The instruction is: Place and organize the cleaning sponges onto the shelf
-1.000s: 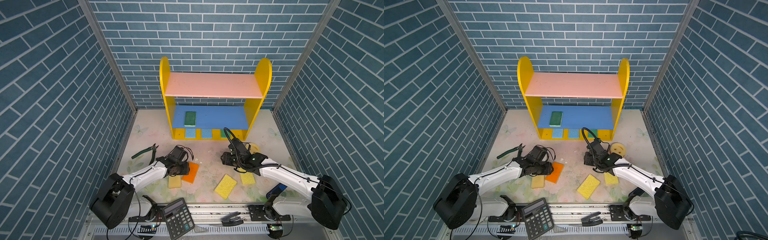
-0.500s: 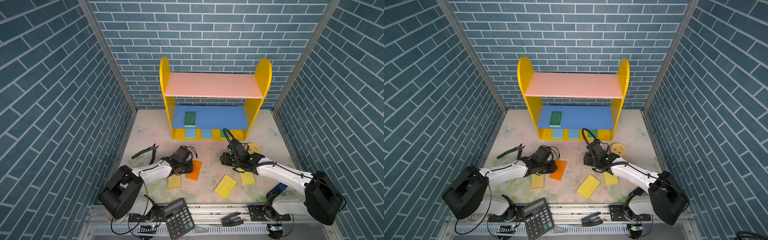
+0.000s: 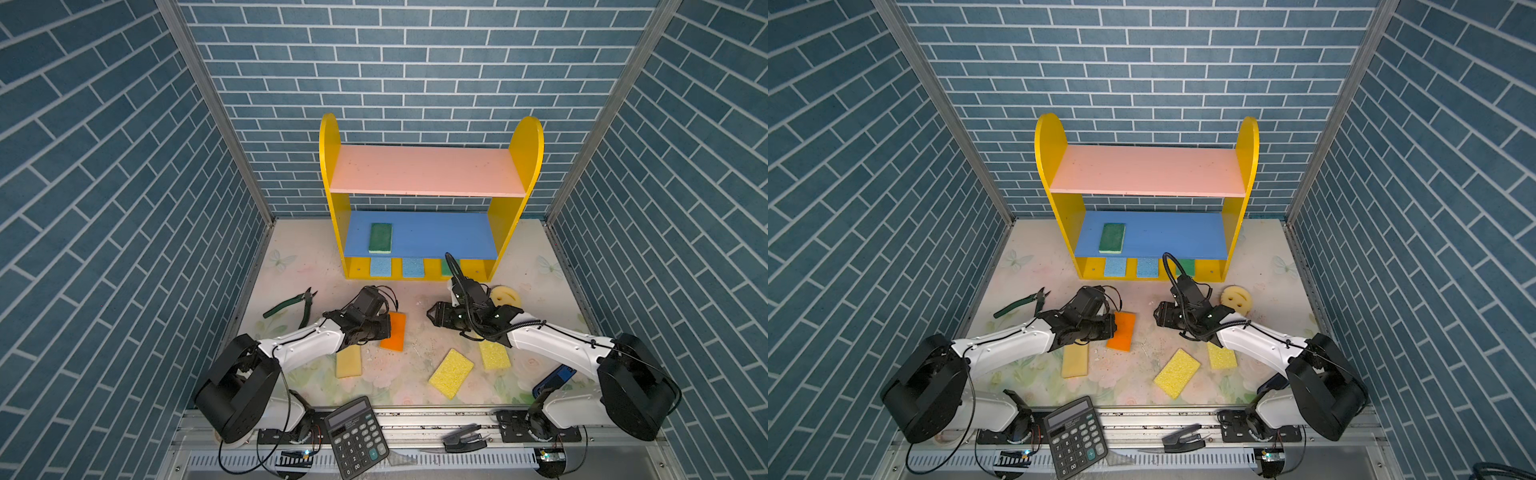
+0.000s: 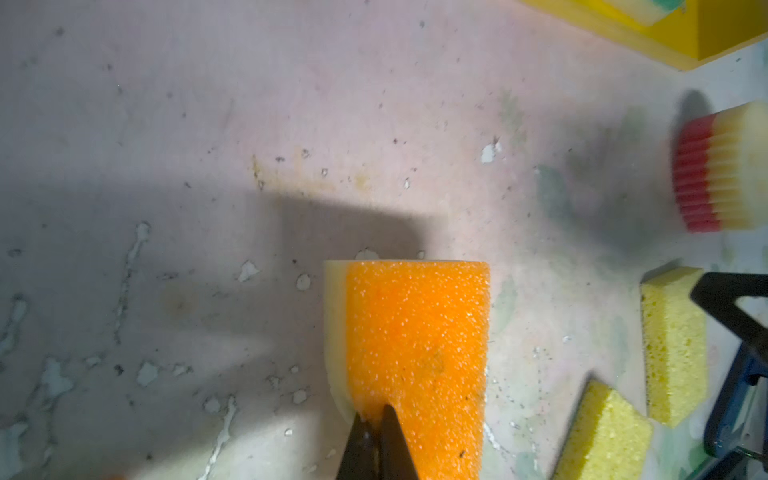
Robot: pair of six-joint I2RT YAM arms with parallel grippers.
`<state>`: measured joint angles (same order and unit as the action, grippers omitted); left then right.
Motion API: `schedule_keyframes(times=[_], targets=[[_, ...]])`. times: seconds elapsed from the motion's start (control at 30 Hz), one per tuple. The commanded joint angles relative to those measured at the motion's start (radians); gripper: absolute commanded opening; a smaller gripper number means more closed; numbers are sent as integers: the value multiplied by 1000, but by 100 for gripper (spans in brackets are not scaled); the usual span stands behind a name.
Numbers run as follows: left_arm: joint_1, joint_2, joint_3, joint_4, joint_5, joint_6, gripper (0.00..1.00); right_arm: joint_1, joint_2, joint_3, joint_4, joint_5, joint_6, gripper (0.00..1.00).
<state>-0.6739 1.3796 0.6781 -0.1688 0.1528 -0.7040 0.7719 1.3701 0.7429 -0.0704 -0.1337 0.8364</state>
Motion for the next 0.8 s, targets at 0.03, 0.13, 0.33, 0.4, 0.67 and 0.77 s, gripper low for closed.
schedule_keyframes(times=[0.03, 0.13, 0.33, 0.4, 0.67, 0.77], targets=[[-4, -72, 78, -29, -13, 0, 0, -3, -55, -16, 130, -57, -37, 63], [-4, -120, 123, -70, -36, 12, 0, -3, -132, 5, 96, 2, -87, 63], [-3, -184, 183, -125, -79, 33, 0, -7, -216, 41, 86, -2, -147, 67], [0, -187, 199, -113, -87, 33, 0, -8, -200, 50, 127, -68, -138, 69], [13, -121, 285, -15, -49, 23, 0, -6, -69, 114, 252, -207, -72, 64], [13, -98, 306, 0, -38, 22, 0, -7, -22, 160, 241, -231, -72, 59]])
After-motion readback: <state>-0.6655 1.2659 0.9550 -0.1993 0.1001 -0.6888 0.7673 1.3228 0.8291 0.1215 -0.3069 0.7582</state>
